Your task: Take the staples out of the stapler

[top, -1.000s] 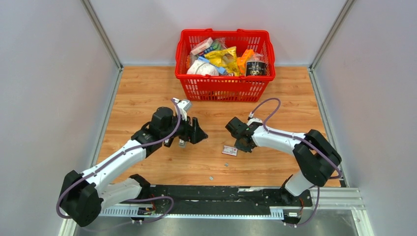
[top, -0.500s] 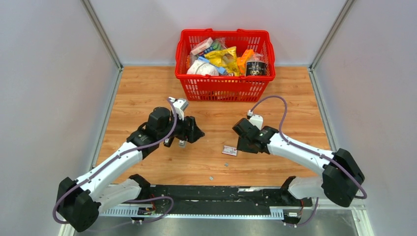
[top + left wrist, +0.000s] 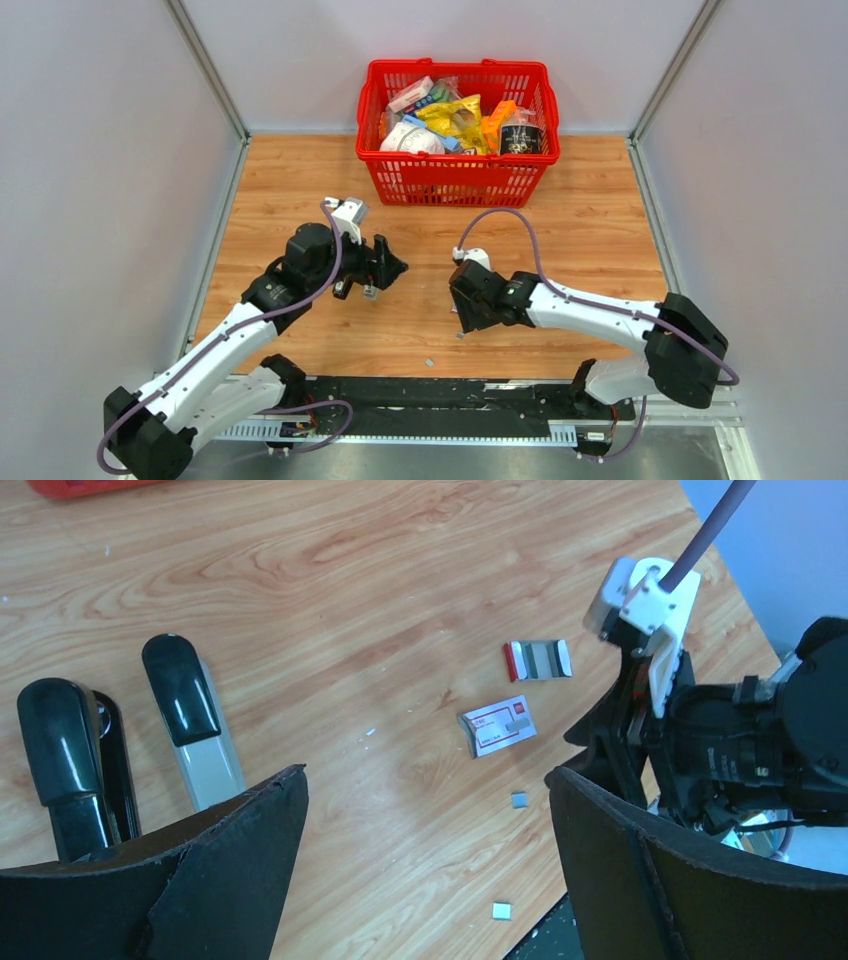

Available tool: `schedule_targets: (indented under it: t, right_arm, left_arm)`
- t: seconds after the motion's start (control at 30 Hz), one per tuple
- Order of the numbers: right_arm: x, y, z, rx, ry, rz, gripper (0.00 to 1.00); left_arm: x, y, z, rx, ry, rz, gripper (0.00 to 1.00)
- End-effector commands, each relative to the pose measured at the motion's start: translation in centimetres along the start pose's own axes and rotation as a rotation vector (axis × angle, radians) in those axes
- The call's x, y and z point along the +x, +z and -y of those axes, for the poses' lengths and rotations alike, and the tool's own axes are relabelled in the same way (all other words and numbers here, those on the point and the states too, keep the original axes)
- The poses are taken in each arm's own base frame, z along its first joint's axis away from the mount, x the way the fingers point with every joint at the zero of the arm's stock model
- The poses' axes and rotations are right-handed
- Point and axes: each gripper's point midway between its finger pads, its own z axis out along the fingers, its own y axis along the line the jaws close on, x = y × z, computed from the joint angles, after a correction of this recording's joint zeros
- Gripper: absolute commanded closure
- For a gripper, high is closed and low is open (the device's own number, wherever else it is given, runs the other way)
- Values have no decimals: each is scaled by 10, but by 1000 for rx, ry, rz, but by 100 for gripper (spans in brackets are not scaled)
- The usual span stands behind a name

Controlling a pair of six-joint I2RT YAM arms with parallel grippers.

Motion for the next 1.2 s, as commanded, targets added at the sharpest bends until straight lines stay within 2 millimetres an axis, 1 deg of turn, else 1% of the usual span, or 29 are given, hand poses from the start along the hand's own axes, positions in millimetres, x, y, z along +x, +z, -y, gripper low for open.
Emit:
schedule_targets:
  t: [0.0,0.13,0.2,0.3,0.43,0.57,0.77,1.03,1.17]
  right_arm:
    - [-20,3,-26,-64,-162,47,48]
    - [-15,11,-40,-111,-236,27,45]
    - [-12,12,-50,-135,-286,27,44]
    - [-7,14,-58,-144,-364,23,44]
    - [1,18,-65,-173,-418,-6,43]
    - [4,17,-62,-174,-442,2,43]
    - [9,23,-56,-158,-450,-10,44]
    - [16,30,-49,-130,-442,-23,47]
    - [18,31,-49,-135,-438,-26,48]
  left_arm:
    - [-4,-6,-1,-21,-16,23,3]
    - [-7,-12,-3,-39,-28,47,3]
    - [-8,-15,-4,-42,-25,58,3]
    - [-8,-21,-5,-52,-18,63,3]
    - [-6,-22,-6,-58,-18,58,3]
    - [-3,-23,-7,-58,-16,53,3]
    - [0,-24,-8,-62,-16,54,3]
    - [-1,-27,-9,-66,-14,61,3]
    - [-3,-29,-8,-66,-14,71,3]
